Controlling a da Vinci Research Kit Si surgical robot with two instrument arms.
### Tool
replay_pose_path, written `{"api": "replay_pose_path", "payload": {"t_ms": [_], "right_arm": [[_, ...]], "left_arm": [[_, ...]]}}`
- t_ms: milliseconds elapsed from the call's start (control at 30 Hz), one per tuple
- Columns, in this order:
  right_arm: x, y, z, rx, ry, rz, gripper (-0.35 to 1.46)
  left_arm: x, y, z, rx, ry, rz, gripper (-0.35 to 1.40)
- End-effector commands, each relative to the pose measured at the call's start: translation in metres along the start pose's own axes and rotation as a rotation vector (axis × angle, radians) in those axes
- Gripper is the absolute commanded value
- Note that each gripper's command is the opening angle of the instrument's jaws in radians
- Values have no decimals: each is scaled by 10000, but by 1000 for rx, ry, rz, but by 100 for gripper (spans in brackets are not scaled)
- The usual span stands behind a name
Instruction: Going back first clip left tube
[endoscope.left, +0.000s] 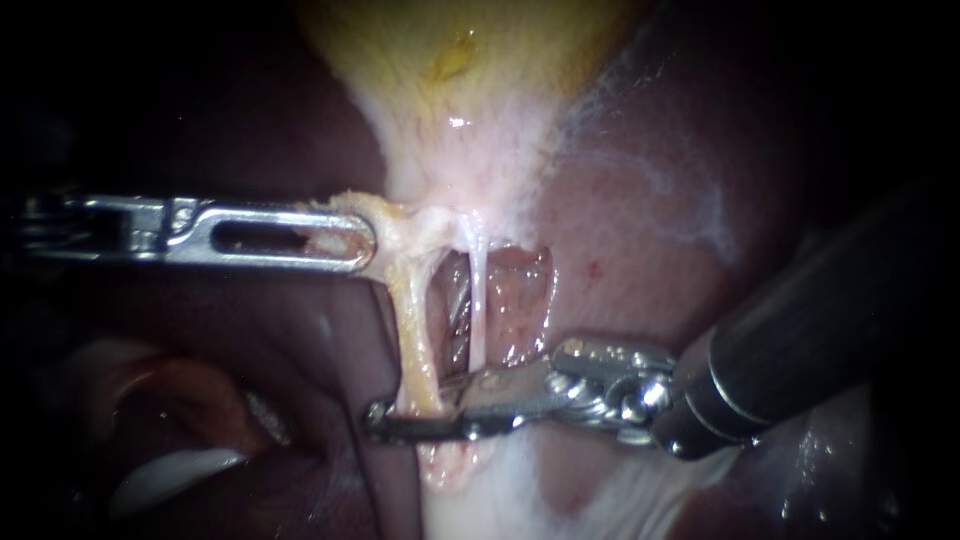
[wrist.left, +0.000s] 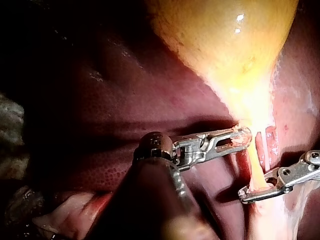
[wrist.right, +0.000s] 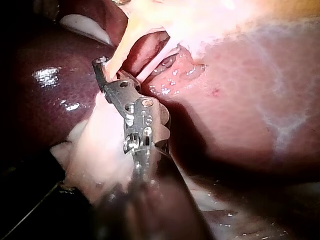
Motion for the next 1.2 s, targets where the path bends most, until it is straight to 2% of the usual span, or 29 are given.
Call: {"api": "replay_pose_path", "payload": {"t_ms": [33, 267, 300, 367, 467, 533, 700, 800, 967, 1200], "right_arm": [[0, 0, 0, 0, 0, 0, -35], [0, 0, 0, 1, 0, 0, -35], [0, 0, 0, 4, 8, -1, -29], [0, 0, 0, 15, 32, -3, -3], [1, 0, 1, 26, 63, -105, 26], [3, 3, 4, -2, 87, -175, 41], [6, 9, 6, -64, 122, -247, 49], [4, 14, 1, -77, 123, -285, 50], [1, 17, -20, -96, 123, -354, 50], [6, 10, -69, -115, 125, -424, 50]], "left_arm": [[0, 0, 0, 0, 0, 0, -35], [1, -2, 0, -1, -1, 0, -35], [1, -3, 0, -2, -1, 0, -35], [2, -3, 0, -2, -2, 0, -35], [2, -4, 0, -2, -2, 0, -35], [2, -4, 0, -2, -2, 0, -35], [3, -4, 1, -2, -2, 0, -35], [3, -4, 1, -3, -3, 0, -35], [4, -3, 1, -3, -3, 1, -35], [4, -3, 1, -3, -3, 1, -35]]}}
